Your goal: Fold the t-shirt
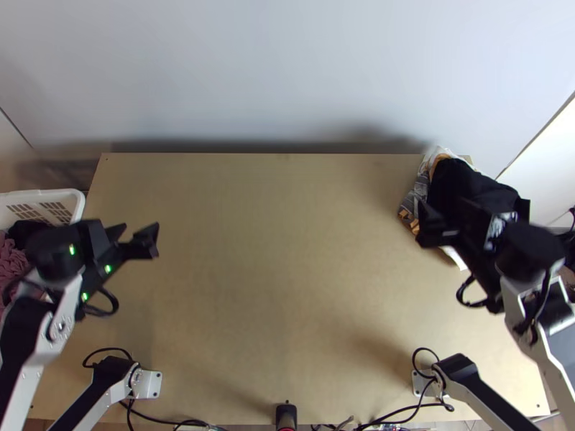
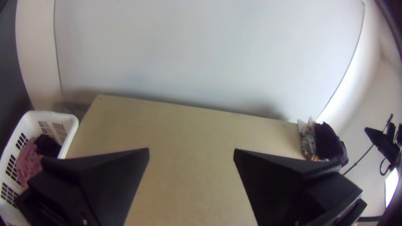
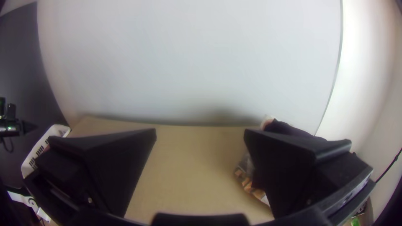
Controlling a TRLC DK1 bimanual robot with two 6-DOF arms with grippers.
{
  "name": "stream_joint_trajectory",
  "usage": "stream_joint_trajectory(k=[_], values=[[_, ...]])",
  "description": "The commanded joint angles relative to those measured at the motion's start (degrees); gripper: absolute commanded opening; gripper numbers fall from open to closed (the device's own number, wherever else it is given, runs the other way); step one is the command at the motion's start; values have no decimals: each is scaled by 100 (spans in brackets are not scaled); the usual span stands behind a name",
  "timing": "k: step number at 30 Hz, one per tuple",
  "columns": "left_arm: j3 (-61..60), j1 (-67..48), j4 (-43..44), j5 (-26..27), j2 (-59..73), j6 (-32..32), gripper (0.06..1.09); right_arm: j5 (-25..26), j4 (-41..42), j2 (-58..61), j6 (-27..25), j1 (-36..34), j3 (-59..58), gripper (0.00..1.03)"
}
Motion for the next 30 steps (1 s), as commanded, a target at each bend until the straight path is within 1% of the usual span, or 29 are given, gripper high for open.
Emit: stream_joint_trajectory(k=[1, 5, 7, 10, 12, 14, 15, 16, 18, 19, 20, 21, 23, 26, 30], values=[[1321, 456, -410, 19, 1060, -349, 104, -25, -346, 1274, 164, -168, 1308, 98], [2147, 755, -462, -34, 1868, -314, 104, -16, -223, 2056, 173, -379, 2046, 98], [2499, 781, -454, -148, 2194, 81, 104, -25, 6, 2399, 182, -476, 2327, 98], [2894, 799, -480, -227, 2589, 451, 104, -60, 190, 2891, 173, -625, 2556, 98], [3255, 913, -524, -227, 2914, 468, 104, -148, 199, 3269, 147, -775, 2635, 98], [3518, 922, -480, -263, 3099, 530, 104, -148, 243, 3498, -47, -880, 2670, 98], [3633, 922, -462, -289, 3178, 600, 104, -148, 331, 3533, -47, -889, 2653, 98], [3641, 913, -322, -315, 3204, 688, 104, -156, 454, 3559, -55, -898, 2653, 98], [3527, 869, 153, -307, 3222, 1092, 104, -156, 709, 3586, -47, -942, 2741, 98], [3562, 834, 109, -315, 3266, 1092, 103, -156, 726, 3594, -64, -942, 2776, 98], [3712, 816, -120, -342, 3389, 1083, 104, -148, 735, 3612, -108, -942, 2837, 98], [3931, 799, -313, -535, 3556, 1031, 104, -148, 735, 3629, -108, -942, 2890, 98], [4380, 702, -831, -649, 3837, 943, 104, -148, 735, 3656, -82, -942, 2943, 98], [4635, 711, -858, -728, 4048, 723, 104, -156, 709, 3638, -108, -933, 2943, 98], [4837, 597, -867, -974, 4206, 661, 104, -156, 849, 3638, -126, -977, 3083, 98]])
